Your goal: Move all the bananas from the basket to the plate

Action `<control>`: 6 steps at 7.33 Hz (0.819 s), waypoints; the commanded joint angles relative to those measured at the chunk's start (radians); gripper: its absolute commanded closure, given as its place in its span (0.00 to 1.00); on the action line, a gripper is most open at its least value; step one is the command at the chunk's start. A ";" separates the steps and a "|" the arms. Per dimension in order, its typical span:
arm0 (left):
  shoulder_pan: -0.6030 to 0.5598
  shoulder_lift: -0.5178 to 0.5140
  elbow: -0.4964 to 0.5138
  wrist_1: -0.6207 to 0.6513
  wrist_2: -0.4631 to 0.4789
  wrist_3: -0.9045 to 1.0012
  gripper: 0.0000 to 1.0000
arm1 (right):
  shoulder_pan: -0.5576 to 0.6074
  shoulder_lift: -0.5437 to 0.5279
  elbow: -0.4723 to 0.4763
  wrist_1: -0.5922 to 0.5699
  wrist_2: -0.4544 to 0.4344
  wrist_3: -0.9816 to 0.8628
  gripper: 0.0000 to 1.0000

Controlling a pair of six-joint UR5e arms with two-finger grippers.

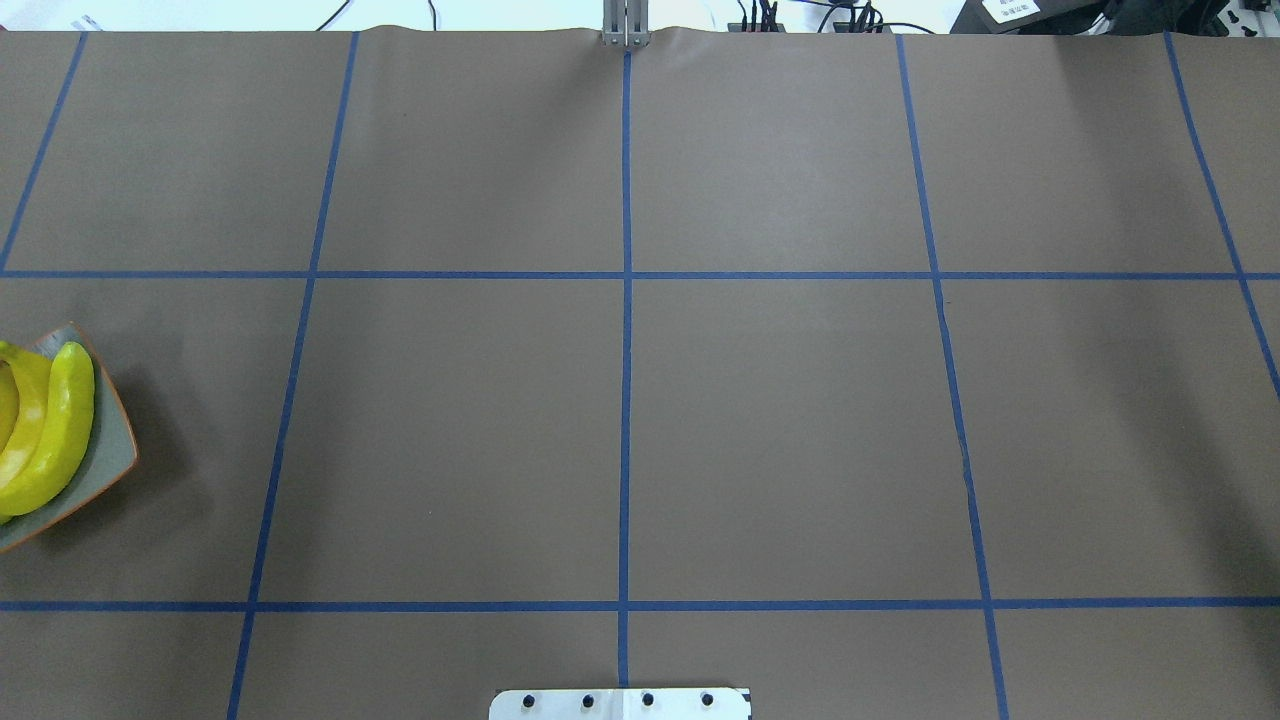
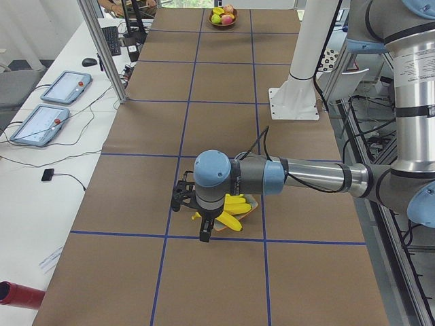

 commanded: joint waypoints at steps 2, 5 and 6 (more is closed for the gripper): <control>0.002 0.008 0.012 0.001 0.002 0.001 0.00 | 0.000 0.001 0.003 0.002 -0.003 0.000 0.00; 0.003 0.053 0.010 0.007 0.000 0.001 0.00 | 0.000 0.003 -0.002 0.119 -0.001 0.014 0.00; 0.002 0.062 0.007 0.006 0.002 0.001 0.00 | -0.002 0.004 -0.009 0.121 -0.001 0.014 0.00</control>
